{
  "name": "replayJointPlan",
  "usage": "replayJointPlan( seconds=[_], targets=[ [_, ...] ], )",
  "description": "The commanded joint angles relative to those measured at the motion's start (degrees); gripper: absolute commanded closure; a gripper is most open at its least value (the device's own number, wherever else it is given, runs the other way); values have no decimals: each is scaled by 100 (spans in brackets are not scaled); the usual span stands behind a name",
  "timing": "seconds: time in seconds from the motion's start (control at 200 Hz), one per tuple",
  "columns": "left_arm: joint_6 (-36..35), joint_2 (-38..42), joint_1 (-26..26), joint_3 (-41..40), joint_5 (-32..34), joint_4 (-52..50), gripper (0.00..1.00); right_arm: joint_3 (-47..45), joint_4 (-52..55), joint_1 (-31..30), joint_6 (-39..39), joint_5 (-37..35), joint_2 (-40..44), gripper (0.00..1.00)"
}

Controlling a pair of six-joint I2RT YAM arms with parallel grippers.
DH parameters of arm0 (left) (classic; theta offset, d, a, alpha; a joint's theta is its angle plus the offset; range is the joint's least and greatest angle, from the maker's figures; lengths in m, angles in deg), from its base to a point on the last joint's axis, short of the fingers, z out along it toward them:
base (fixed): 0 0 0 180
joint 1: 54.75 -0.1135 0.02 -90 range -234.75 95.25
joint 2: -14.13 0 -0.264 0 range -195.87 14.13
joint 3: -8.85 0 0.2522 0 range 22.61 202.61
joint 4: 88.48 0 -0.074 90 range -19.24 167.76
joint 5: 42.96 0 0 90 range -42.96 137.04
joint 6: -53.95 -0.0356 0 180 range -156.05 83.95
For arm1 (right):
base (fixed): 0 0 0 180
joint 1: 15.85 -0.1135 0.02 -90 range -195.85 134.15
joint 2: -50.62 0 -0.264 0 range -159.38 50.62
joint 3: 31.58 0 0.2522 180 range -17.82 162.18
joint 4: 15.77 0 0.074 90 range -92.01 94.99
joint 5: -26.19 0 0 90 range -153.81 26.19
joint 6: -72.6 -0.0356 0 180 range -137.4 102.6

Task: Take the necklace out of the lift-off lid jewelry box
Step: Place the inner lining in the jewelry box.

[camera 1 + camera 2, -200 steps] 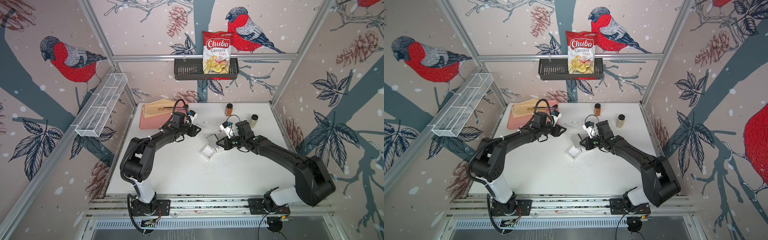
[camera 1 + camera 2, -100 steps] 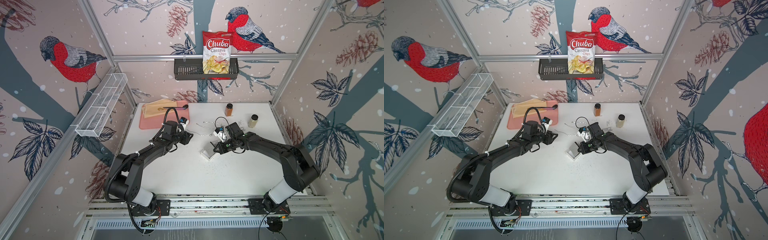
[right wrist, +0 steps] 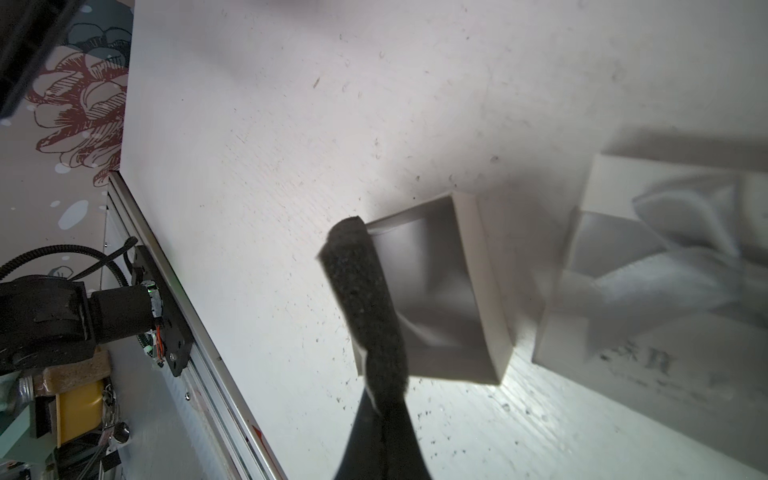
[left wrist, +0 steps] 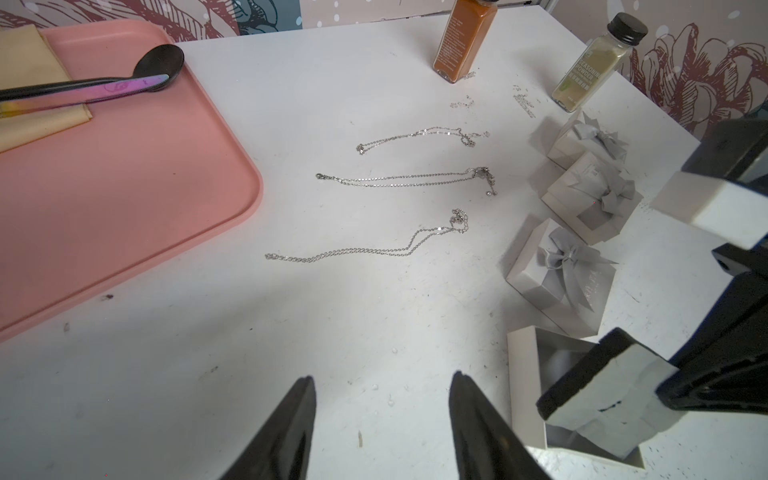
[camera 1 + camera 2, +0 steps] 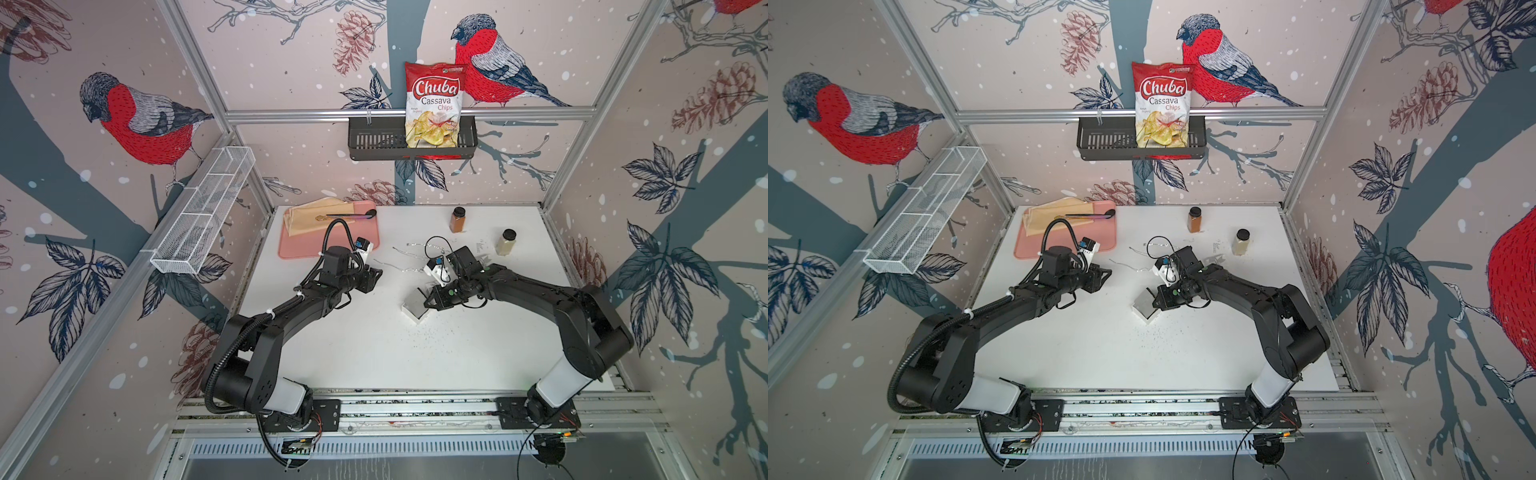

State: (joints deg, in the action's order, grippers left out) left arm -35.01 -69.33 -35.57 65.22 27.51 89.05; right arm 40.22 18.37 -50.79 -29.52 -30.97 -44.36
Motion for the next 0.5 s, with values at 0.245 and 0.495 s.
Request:
replayJointPlan(
  seconds=[0.245,0.495],
  targets=[
    [-226,248,-20,-187,-510,347,44,445,879,201,497,273,-189,100],
    [-409,357,-21,-269,-749,307,44,847,1467,252,731,249,-582,100]
  ],
)
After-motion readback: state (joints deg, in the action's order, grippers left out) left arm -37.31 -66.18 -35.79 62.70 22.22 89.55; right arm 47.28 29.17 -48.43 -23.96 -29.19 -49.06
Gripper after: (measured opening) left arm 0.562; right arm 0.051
